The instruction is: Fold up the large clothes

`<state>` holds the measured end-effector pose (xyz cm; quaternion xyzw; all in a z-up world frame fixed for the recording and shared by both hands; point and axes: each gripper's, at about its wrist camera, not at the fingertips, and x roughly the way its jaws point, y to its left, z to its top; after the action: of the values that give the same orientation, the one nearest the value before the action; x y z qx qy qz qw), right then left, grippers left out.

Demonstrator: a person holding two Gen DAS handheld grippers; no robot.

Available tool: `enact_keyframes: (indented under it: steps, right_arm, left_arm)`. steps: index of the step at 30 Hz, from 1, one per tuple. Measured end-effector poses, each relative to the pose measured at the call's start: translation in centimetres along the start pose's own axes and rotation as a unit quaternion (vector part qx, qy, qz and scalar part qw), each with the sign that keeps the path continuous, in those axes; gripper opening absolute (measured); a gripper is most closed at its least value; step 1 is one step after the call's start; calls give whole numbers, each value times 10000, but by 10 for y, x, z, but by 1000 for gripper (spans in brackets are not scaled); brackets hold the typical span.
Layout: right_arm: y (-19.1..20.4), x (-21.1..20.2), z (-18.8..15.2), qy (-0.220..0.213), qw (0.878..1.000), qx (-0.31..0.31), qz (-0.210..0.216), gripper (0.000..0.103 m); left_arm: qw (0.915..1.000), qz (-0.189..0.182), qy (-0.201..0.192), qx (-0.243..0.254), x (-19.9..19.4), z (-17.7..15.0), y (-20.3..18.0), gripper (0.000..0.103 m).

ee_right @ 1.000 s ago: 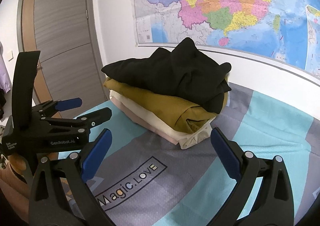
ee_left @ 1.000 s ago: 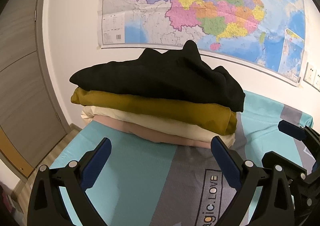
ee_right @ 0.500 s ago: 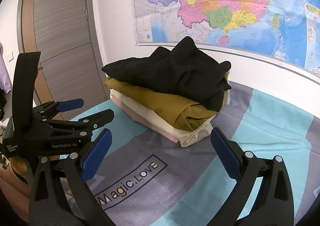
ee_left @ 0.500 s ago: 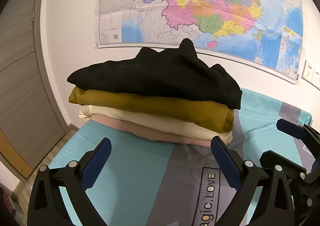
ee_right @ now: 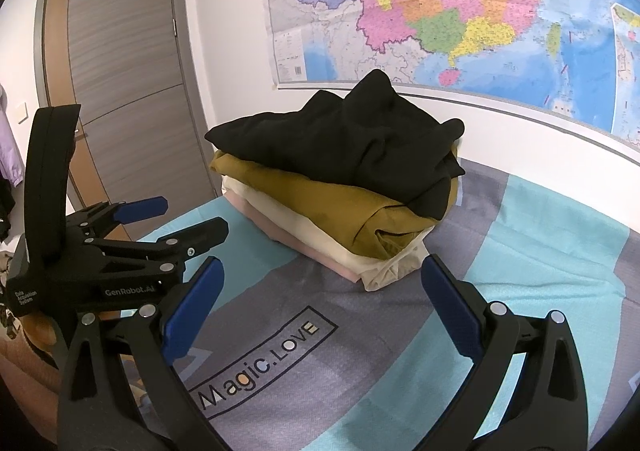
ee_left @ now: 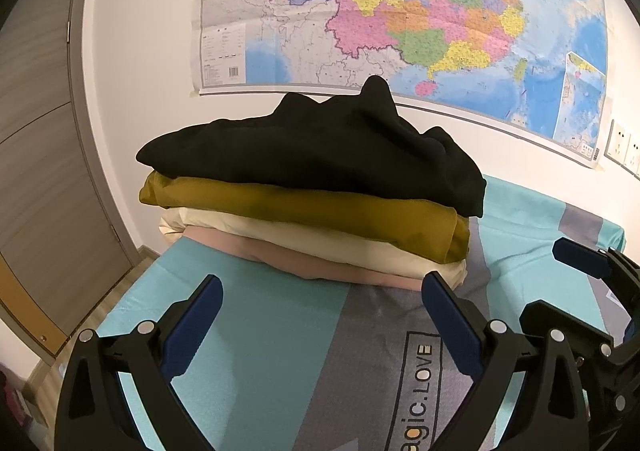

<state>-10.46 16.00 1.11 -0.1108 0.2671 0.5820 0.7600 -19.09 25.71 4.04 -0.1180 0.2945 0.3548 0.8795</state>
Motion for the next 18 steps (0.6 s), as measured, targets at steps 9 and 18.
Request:
enact_keyframes:
  steps: [9, 18]
  right_arm:
    - [0, 1, -1, 16, 10000, 5, 13, 97]
    - [0, 1, -3, 41, 10000, 44, 31, 97]
  left_arm:
    - [10000, 22, 5, 15, 0, -1, 0, 96]
    - [10000, 21, 26, 30, 1, -2, -1, 96]
